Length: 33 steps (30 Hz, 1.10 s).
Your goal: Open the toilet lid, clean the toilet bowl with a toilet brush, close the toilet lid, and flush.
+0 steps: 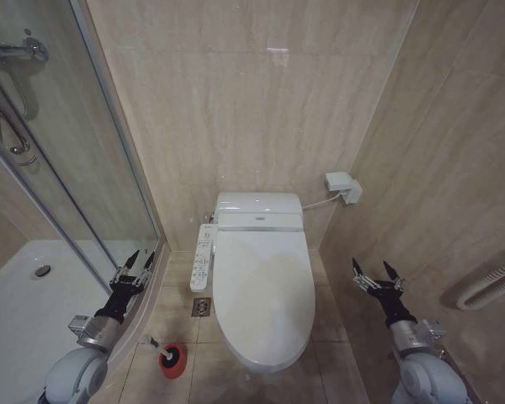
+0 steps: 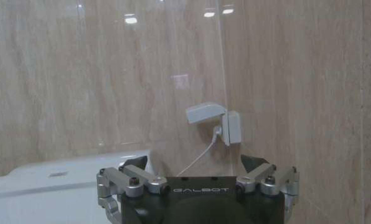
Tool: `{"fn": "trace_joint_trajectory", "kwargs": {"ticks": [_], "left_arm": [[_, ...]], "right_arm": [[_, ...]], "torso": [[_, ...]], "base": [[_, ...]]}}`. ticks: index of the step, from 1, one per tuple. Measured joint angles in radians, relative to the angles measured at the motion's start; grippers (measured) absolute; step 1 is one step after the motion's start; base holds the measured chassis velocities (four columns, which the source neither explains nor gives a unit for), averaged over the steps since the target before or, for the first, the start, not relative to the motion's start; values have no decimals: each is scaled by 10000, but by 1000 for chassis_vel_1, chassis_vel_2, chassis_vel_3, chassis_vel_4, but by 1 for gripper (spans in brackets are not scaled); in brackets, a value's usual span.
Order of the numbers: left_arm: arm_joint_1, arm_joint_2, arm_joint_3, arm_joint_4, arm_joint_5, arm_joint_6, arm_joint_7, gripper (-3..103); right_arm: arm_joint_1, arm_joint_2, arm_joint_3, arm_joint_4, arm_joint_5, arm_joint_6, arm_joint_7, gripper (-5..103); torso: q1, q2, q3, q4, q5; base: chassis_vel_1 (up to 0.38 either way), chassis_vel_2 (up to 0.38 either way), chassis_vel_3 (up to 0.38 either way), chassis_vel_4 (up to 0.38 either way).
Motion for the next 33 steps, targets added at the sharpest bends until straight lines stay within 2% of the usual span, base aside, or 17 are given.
{"fn": "trace_joint_trajectory", "kwargs": {"ticks": [5,6,13,14,25,33], "left_arm": [[-46,98,-180,490,65,-145,-37,45],[-78,143,-227,621,83,-180,-70,19],[-314,418,-247,1120,-116,-327,-193,19],[-387,476,-209,1188,-177,-341,-162,0],[-1564,848,287,2160,-525,-369,-9,0],[-2097,836,489,2533,-607,-403,93,0]], "right_arm": [[0,0,0,0,0,0,0,100],[0,0,0,0,0,0,0,100],[0,0,0,0,0,0,0,100],[0,0,0,0,0,0,0,100],[0,0,0,0,0,0,0,100],[0,0,0,0,0,0,0,100]], "torso": [[0,0,0,0,-1],[0,0,0,0,-1],[0,0,-1,0,-1],[0,0,-1,0,-2],[0,0,-1,0,-1],[0,0,0,-2,-1]], "base": [[0,0,0,0],[0,0,0,0],[0,0,0,0],[0,0,0,0],[0,0,0,0],[0,0,0,0]]}}
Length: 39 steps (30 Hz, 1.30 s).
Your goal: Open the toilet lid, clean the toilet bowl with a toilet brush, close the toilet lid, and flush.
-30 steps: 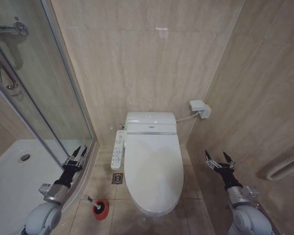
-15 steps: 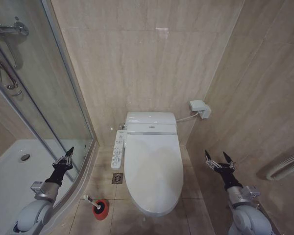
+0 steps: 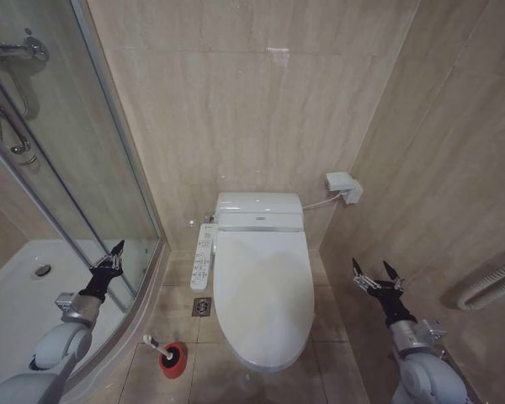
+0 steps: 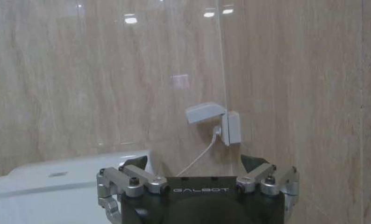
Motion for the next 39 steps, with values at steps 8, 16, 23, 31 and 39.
{"fn": "trace_joint_trajectory", "kwargs": {"ticks": [8,16,23,31,39], "left_arm": [[127,-46,7,77,36,15,113,0],[40,-80,36,77,91,40,129,0],[-54,-217,110,167,232,70,129,0],[-222,-276,233,225,269,114,117,0],[-261,-258,272,226,274,148,115,0]], "right_arm": [[0,0,0,0,0,0,0,100],[0,0,0,0,0,0,0,100],[0,0,0,0,0,0,0,100],[0,0,0,0,0,0,0,100],[-2,0,0,0,0,0,0,100]], "torso": [[0,0,0,3,-1],[-2,0,0,3,0],[0,0,1,1,0],[0,0,1,2,1],[-5,1,-1,2,0]], "base": [[0,0,0,0],[0,0,0,0],[-47,26,29,-38],[-27,22,27,-20],[-11,6,14,-10]]}}
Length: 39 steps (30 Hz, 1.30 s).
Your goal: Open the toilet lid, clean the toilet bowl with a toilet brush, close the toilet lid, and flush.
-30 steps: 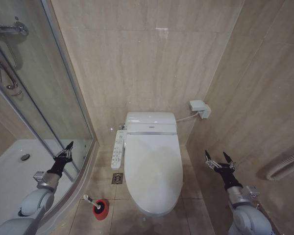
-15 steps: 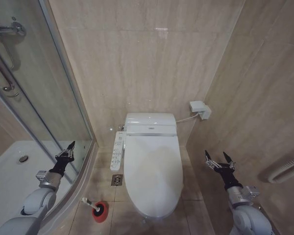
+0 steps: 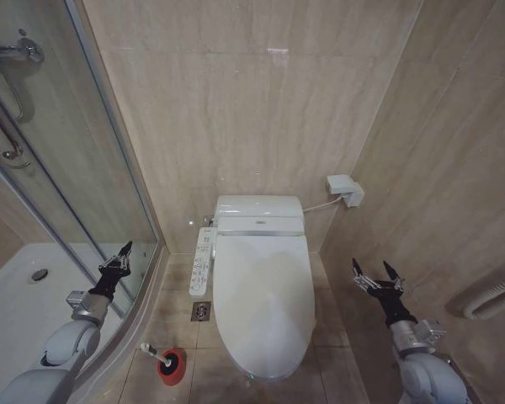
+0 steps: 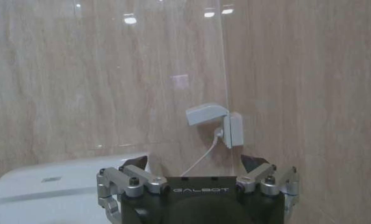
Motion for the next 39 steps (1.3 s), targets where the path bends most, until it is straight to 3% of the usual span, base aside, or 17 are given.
{"fn": "trace_joint_trajectory", "kwargs": {"ticks": [9,17,29,39], "left_arm": [[-217,92,73,118,-116,0,121,0],[-848,556,671,352,-546,-46,773,0],[-1935,935,1500,1066,-887,25,974,0],[-4595,690,3486,3563,-1305,-226,1490,0]], "right_arm": [[4,0,0,0,0,0,0,100],[1,0,0,0,0,0,0,100],[1,0,0,0,0,0,0,100],[0,0,0,0,1,0,0,100]], "torso": [[9,-2,2,0,-1],[3,0,1,1,0],[4,-1,1,0,0],[5,-1,2,-1,-1]], "base": [[-56,58,54,-49],[0,0,0,0],[0,0,0,0],[0,0,0,0]]}}
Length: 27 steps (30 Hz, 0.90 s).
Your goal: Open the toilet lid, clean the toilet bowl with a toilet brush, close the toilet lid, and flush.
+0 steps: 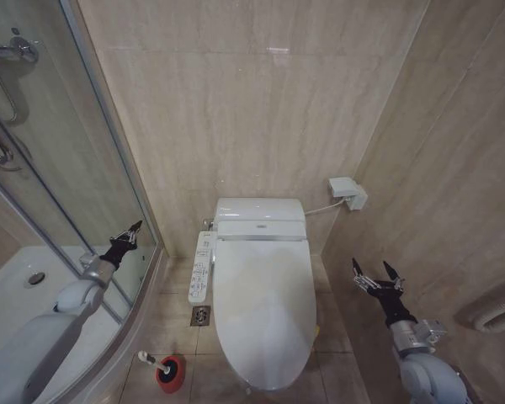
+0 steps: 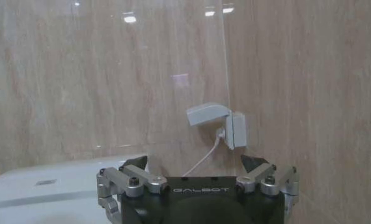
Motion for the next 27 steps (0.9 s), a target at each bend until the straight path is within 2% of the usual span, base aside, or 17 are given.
{"fn": "trace_joint_trajectory", "kwargs": {"ticks": [10,15,18,19,27], "left_arm": [[-1636,-855,1166,1339,-261,-170,440,0],[-2208,-1320,1529,2175,-201,-300,962,0],[-2811,-1620,1834,2902,-190,-426,1693,0],[-2811,-1620,1834,2902,-190,-426,1693,0],[-3527,-1979,2086,3661,-369,-451,2901,0]], "right_arm": [[0,0,0,-1,-1,0,1,100],[0,0,0,0,-1,0,0,100],[0,0,0,-1,-1,0,0,100],[0,0,0,-1,-1,0,0,100],[0,0,0,0,-1,0,0,100]], "torso": [[0,-1,0,0,1],[0,-1,0,3,0],[0,-1,0,3,1],[0,-1,0,3,1],[0,1,-1,0,3]], "base": [[0,0,0,0],[0,0,0,0],[0,0,0,0],[0,0,0,0],[0,0,0,0]]}}
